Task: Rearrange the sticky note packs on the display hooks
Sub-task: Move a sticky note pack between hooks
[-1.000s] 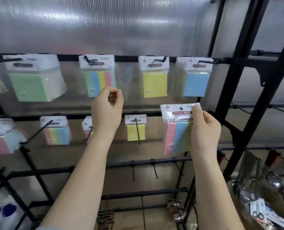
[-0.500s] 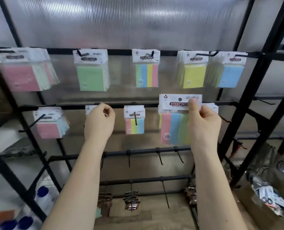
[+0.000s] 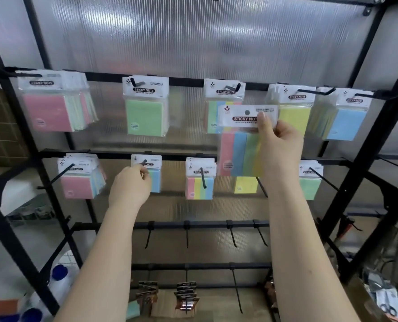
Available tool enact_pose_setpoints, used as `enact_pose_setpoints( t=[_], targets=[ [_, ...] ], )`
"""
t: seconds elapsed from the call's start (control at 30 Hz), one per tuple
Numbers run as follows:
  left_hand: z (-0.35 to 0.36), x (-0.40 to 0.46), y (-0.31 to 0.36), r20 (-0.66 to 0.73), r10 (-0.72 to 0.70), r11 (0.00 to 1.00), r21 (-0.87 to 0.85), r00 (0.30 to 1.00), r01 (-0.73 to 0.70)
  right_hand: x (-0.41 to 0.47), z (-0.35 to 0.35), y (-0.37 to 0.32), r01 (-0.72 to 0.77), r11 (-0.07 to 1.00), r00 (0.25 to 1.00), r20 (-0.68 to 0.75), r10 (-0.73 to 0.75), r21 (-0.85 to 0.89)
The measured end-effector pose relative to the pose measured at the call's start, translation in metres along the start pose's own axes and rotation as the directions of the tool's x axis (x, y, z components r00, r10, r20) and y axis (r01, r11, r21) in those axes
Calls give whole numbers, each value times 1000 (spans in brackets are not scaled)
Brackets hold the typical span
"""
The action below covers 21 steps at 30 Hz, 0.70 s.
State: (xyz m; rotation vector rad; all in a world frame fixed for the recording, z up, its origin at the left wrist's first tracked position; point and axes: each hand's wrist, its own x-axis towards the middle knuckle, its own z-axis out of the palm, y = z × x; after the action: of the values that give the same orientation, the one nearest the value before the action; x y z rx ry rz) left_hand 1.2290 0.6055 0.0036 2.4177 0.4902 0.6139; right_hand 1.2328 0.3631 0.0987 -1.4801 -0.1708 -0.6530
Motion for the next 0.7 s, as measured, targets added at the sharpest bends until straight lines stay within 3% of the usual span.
enact_pose_setpoints(
  t=[0.47,0.7],
  targets=[
    [10,39,8,-4,-28,996,-86,1000,27,52,39,-3,71,984,995,-83,-58,163],
    [14,45,9,11,-4,999,-48,1000,5,57,48,9,56,991,995,-91,-45,123]
  ],
)
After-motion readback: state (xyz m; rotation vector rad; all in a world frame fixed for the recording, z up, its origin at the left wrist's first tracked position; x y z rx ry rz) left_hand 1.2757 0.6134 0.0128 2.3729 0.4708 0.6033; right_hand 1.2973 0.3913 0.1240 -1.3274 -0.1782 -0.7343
